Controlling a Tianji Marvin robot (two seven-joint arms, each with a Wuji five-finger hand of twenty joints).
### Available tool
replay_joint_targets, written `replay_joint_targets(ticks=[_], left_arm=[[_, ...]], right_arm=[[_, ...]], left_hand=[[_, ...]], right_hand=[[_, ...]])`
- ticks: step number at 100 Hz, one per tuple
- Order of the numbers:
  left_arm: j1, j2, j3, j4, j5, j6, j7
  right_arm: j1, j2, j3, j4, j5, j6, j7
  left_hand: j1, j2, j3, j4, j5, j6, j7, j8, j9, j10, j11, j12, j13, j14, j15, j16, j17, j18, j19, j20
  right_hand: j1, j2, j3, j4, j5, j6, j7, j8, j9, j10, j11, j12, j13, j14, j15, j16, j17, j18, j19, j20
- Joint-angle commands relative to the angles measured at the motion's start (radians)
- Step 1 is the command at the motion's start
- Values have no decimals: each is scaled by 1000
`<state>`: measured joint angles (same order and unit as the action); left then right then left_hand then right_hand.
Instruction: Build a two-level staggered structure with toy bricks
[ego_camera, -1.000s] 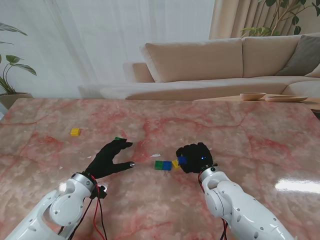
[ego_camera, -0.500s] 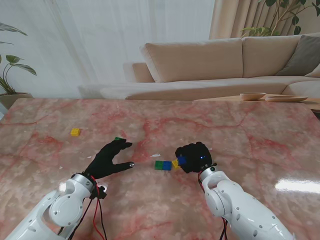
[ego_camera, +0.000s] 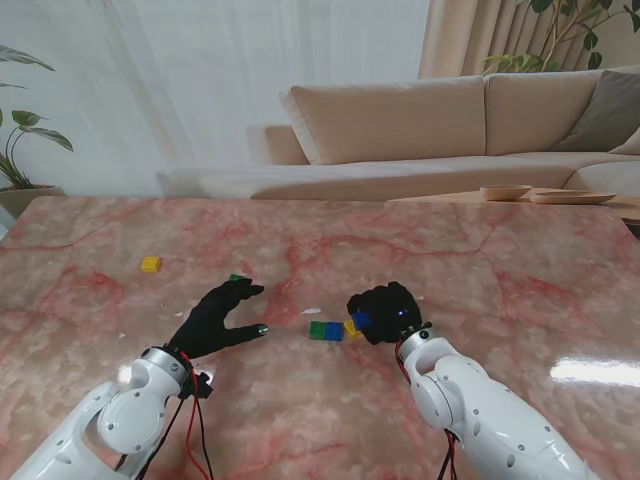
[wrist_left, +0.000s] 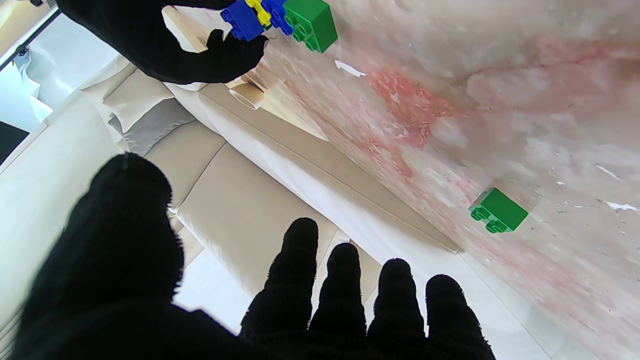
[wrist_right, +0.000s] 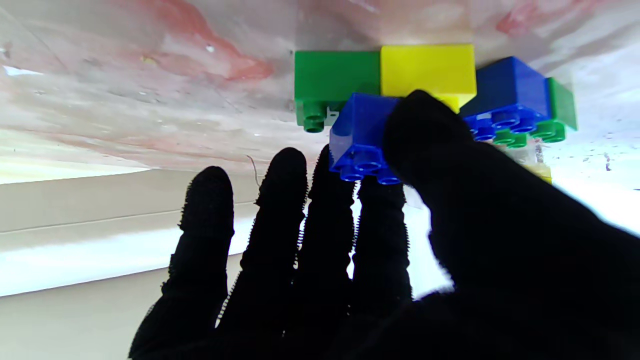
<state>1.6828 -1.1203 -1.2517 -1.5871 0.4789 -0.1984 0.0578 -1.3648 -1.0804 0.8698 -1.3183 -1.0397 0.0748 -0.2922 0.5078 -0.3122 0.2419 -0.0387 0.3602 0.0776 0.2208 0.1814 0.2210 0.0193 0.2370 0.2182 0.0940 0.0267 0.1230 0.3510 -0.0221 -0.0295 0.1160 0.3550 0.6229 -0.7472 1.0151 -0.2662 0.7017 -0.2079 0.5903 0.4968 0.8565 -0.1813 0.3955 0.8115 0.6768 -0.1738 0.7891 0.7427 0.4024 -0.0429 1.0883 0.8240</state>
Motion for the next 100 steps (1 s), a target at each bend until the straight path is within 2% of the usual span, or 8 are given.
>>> replay_joint_targets(ticks=[1, 45, 81, 89, 100], left_arm=[[7, 1, 1, -2, -2, -1, -1], [9, 2, -2, -4, -9, -4, -11], [7, 2, 0, -1, -10, -10, -11], [7, 2, -1, -1, -10, -10, -12], [7, 2, -1, -1, -10, -10, -13]], right_arm=[[-6, 4, -1, 5, -2, -2, 21], [18, 7, -23, 42, -4, -27, 11], [12, 12, -19, 37, -2, -36, 44], [9, 13, -17, 36, 0, -39, 49], [1, 15, -8, 22, -3, -43, 62]], left_hand=[[-32, 32, 22, 22, 16, -4, -5, -3, -15, -18, -17, -12, -9, -37, -30, -7, -12, -22, -36, 14], [-35, 36, 24, 22, 15, -2, -6, -4, -15, -19, -17, -12, -9, -34, -28, -6, -12, -23, -26, 24], [-35, 37, 27, 22, 14, -3, -7, -4, -16, -21, -17, -12, -9, -36, -29, -6, -15, -22, -26, 26], [-34, 36, 28, 22, 14, -3, -7, -4, -16, -21, -18, -13, -9, -36, -29, -6, -15, -21, -27, 26], [-33, 35, 30, 22, 14, -3, -7, -4, -16, -21, -18, -13, -9, -36, -29, -7, -15, -21, -28, 27]], right_hand=[[118, 76, 84, 9, 73, -75, 31, 1, 95, -41, 38, -9, 28, 10, -12, 21, -2, -22, 35, -17], [180, 123, 74, 21, 104, -104, 19, 1, 108, -76, 31, -14, 16, -2, -31, 29, -6, -51, 44, -11], [184, 164, 53, 22, 107, -101, -12, 17, 103, -73, 15, -61, 4, -5, -49, 29, -11, -61, 52, -2], [179, 184, 38, 24, 110, -102, -26, -2, 111, -71, -7, -96, 2, -7, -54, 28, -11, -66, 57, 2], [170, 213, 24, 26, 98, -93, -55, -41, 108, -58, -59, -189, -5, -10, -64, 25, -10, -77, 66, 10]])
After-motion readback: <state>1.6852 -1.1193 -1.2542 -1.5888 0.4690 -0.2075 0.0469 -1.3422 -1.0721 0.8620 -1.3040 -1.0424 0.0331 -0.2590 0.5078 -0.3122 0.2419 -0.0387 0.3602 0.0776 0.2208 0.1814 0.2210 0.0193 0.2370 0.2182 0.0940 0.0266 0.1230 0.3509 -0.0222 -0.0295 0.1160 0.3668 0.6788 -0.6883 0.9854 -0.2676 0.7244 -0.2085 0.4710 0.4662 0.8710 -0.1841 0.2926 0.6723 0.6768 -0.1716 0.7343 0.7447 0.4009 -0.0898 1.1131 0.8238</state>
